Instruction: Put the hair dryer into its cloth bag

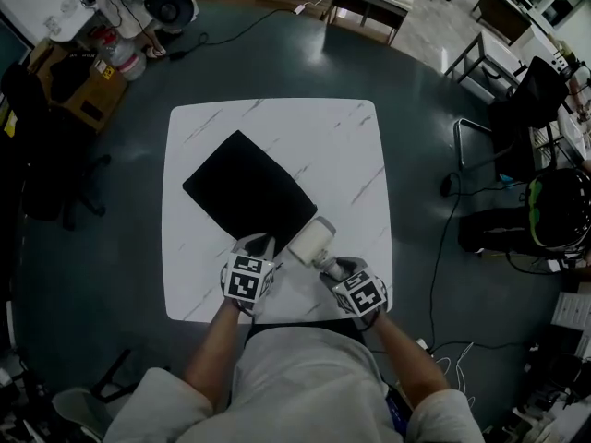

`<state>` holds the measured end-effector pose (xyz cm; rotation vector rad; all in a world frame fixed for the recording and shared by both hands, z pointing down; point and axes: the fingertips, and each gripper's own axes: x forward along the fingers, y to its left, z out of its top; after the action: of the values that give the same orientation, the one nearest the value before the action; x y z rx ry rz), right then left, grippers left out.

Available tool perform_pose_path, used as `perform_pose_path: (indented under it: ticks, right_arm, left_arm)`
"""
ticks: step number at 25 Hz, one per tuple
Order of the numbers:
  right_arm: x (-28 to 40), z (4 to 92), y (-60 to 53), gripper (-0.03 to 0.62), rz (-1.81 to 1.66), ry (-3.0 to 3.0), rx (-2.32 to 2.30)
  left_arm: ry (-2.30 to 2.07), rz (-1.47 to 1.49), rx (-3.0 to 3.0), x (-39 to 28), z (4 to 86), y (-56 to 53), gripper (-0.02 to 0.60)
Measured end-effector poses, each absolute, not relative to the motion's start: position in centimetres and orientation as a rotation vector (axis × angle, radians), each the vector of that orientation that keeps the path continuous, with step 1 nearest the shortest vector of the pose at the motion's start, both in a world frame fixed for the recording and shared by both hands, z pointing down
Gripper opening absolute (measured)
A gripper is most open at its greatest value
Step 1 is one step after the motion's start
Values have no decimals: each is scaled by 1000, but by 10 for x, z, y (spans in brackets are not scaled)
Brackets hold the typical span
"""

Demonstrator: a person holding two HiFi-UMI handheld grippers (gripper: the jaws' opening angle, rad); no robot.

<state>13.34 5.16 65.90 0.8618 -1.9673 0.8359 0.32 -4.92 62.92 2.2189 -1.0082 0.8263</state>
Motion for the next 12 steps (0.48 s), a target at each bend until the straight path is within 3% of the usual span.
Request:
perform_pose_path:
  ticks: [12]
  right_arm:
    - [108, 674, 49, 230, 827, -1918, 758]
  left_arm:
    - [-983, 810, 2244, 2, 620, -42, 17]
